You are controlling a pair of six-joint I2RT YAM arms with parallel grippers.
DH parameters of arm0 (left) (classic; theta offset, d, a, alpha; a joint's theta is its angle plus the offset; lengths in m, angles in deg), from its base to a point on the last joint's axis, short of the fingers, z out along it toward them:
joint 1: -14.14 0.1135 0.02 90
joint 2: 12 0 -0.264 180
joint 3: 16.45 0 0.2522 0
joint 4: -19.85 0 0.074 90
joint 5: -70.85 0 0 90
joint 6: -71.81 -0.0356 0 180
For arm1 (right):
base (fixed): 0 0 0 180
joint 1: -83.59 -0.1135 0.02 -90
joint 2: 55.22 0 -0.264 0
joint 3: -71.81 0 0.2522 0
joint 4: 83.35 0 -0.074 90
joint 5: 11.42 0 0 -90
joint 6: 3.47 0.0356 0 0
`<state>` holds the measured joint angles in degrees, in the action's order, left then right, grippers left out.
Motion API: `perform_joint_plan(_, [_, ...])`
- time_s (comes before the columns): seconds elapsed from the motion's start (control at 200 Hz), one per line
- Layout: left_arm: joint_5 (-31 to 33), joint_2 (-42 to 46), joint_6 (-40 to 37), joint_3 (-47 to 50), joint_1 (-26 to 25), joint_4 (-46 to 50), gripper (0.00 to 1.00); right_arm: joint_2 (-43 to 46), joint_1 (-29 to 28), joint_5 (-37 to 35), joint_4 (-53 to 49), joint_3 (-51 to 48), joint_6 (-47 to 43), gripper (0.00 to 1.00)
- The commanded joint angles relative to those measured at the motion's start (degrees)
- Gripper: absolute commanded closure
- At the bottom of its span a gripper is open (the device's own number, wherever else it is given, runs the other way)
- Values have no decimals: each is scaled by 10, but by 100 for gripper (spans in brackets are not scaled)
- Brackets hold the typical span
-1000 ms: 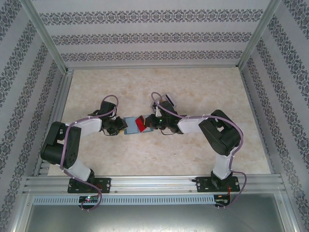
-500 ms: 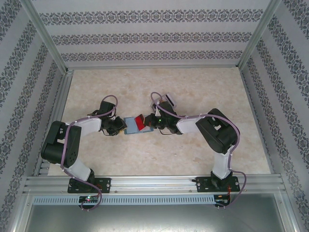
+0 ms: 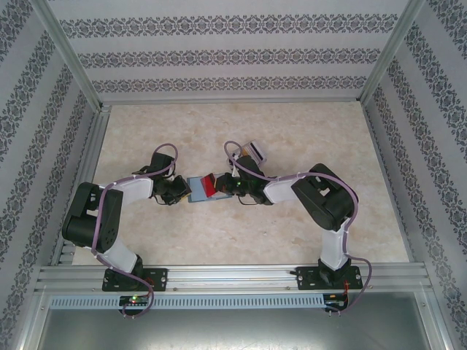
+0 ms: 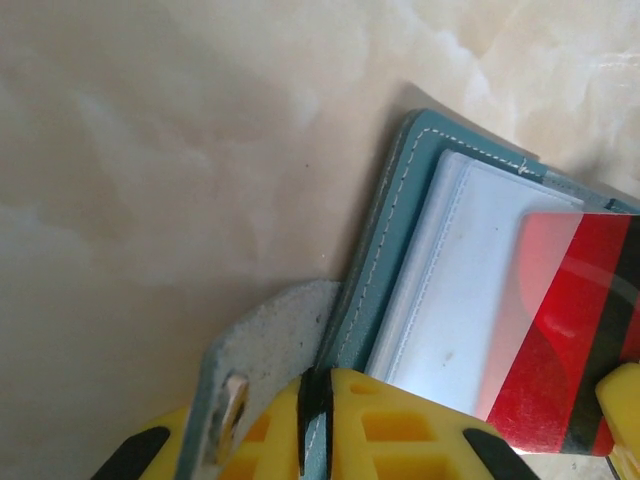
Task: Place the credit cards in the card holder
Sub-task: Insert the credit card into the card slot.
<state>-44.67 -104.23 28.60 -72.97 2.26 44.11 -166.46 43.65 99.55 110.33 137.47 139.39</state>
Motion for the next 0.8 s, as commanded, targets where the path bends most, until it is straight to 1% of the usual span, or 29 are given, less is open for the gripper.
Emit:
perform_joint_plan(0.0, [-27,-20,3,9,-5,-49,87,-17,-12,-22,-6,-5,4,93])
perform_joint_plan(0.245, [-26,-17,4,15,-8,-51,93,-11,-27,-55,-10,-12,-1,93])
perform_joint_plan(0.365, [-25,-15,7,19,-9,-56,94,-12,-35,-64,-14,-8,-2,93])
perform_joint_plan(0.505, [-23,-14,7,21,-8,-55,95,-14,-40,-63,-22,-3,-4,90])
perform_joint_plan(0.58, [-22,-14,5,21,-9,-52,94,-7,-40,-69,-29,-5,-9,86])
perform_joint_plan(0.664, [-19,-13,5,22,-9,-53,95,12,-41,-80,-49,-7,-24,85])
perform_joint_plan(0.739, [-20,-13,1,19,-9,-49,94,33,-41,-99,-80,-5,-42,77])
perform_joint_plan(0.794, [-15,-10,0,19,-9,-46,95,49,-41,-113,-109,1,-59,75])
